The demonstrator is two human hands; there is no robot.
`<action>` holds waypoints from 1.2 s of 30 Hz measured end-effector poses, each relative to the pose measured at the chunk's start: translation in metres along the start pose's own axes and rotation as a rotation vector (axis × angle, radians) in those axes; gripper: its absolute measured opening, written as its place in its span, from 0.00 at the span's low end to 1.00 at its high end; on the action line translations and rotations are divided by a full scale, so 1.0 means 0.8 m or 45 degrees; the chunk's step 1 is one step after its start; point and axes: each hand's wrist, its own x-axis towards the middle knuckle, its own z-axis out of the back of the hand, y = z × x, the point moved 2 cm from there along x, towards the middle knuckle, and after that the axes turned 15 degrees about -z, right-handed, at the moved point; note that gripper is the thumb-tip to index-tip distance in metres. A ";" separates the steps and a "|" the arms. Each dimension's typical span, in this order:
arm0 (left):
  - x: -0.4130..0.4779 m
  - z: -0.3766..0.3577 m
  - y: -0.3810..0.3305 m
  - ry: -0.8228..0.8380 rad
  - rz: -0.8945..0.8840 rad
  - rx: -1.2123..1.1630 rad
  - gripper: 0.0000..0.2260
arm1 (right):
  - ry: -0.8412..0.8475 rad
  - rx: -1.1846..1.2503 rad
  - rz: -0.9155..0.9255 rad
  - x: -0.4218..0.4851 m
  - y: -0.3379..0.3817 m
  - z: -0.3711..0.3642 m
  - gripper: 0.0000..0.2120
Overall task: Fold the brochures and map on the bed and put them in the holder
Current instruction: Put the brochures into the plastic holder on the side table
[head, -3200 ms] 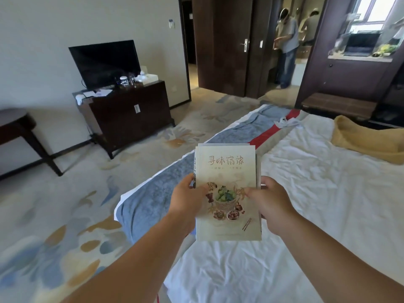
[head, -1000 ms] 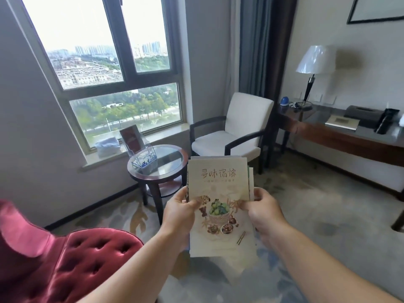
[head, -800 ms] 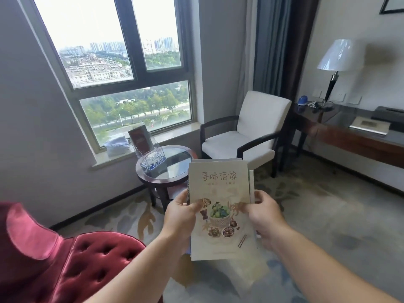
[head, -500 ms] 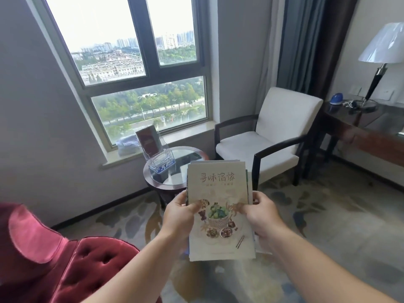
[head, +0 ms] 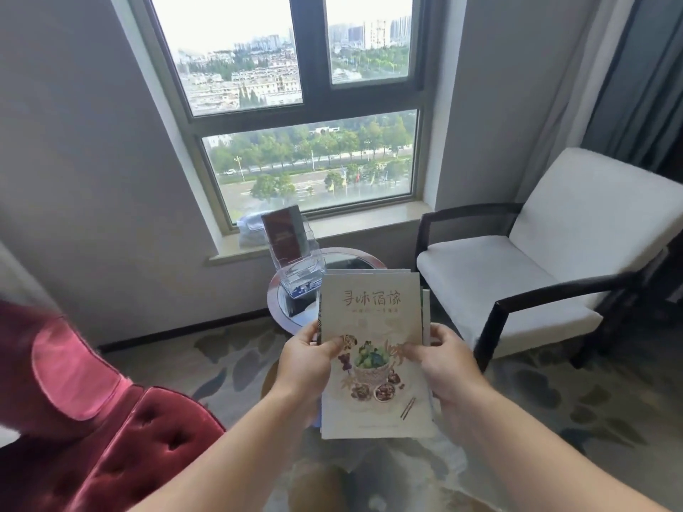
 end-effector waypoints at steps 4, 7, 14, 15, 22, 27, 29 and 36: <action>0.082 -0.001 0.010 -0.048 0.022 -0.033 0.14 | 0.014 -0.067 -0.006 0.071 0.034 -0.028 0.11; 0.150 -0.010 0.012 -0.048 0.054 -0.069 0.14 | -0.013 -0.089 -0.035 0.128 0.069 -0.043 0.11; 0.279 -0.029 0.019 -0.092 0.099 -0.070 0.13 | -0.063 -0.198 -0.074 0.240 0.132 -0.071 0.10; 0.294 -0.029 0.022 -0.101 0.109 -0.063 0.13 | -0.059 -0.205 -0.089 0.255 0.137 -0.075 0.11; 0.408 -0.033 0.053 -0.178 0.164 0.006 0.13 | -0.003 -0.284 -0.159 0.371 0.176 -0.108 0.12; 0.495 -0.052 0.075 -0.269 0.211 0.040 0.15 | 0.059 -0.326 -0.203 0.471 0.208 -0.123 0.09; 0.530 -0.061 0.083 -0.302 0.235 0.070 0.16 | 0.080 -0.345 -0.240 0.511 0.220 -0.128 0.09; 0.617 -0.084 0.133 -0.326 0.361 0.214 0.11 | 0.054 -0.469 -0.358 0.615 0.229 -0.132 0.06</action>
